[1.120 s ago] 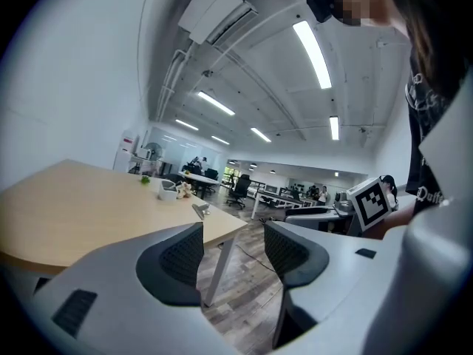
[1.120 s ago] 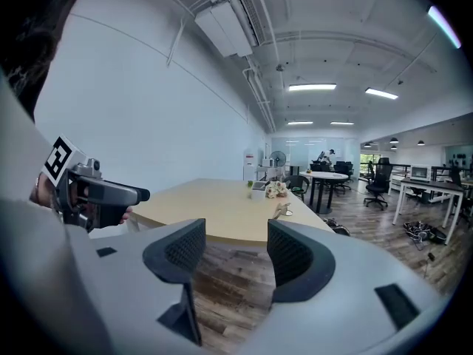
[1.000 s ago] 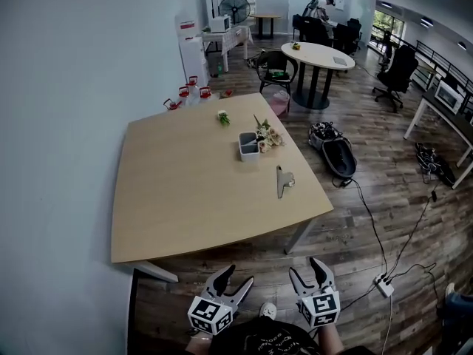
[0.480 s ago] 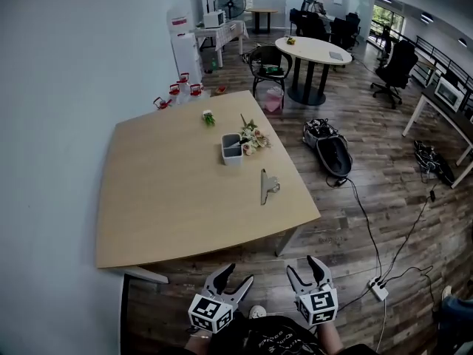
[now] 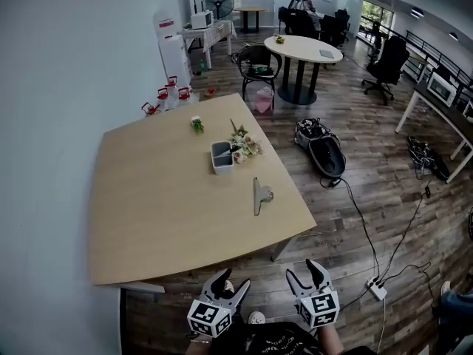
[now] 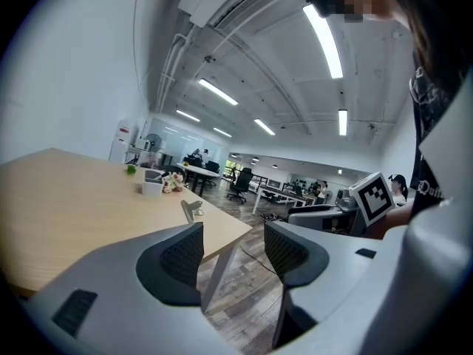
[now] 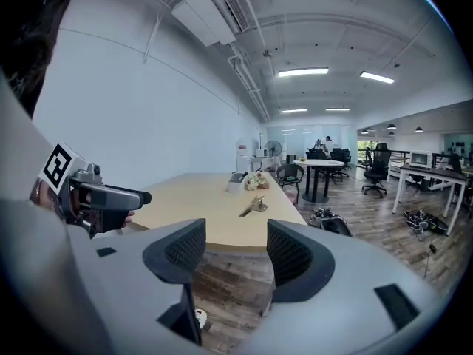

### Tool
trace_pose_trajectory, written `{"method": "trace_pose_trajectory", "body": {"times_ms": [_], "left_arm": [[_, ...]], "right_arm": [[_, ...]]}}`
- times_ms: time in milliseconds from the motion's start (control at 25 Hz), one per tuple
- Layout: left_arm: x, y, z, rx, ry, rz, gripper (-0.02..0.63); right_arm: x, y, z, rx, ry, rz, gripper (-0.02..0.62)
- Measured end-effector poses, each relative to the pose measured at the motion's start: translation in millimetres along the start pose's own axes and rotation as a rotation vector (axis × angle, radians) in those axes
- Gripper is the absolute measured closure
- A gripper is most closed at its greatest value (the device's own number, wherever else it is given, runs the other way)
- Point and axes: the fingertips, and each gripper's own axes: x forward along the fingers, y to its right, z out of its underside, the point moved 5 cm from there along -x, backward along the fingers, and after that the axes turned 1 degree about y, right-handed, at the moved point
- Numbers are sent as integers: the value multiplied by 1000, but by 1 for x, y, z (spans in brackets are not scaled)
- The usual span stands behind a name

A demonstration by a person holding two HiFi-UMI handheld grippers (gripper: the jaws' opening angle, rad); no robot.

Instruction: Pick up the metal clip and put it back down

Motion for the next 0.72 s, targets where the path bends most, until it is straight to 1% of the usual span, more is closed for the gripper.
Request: {"method": "trace_pose_trajectory", "body": {"times_ms": [120, 280, 440, 600, 720], "left_arm": [[12, -20, -6, -1, -3, 9, 357], [30, -53, -23, 9, 6, 23, 357], [47, -89, -38, 20, 2, 34, 357], [63, -120, -50, 39, -8, 40, 357], [73, -142, -59, 48, -7, 66, 358]], "right_arm": [[20, 4, -5, 6, -7, 15, 321], [52, 2, -20, 12, 4, 15, 321], [84, 0, -31, 40, -5, 22, 321], [115, 3, -37, 82, -53, 59, 321], [136, 6, -47, 118, -53, 86, 321]]}}
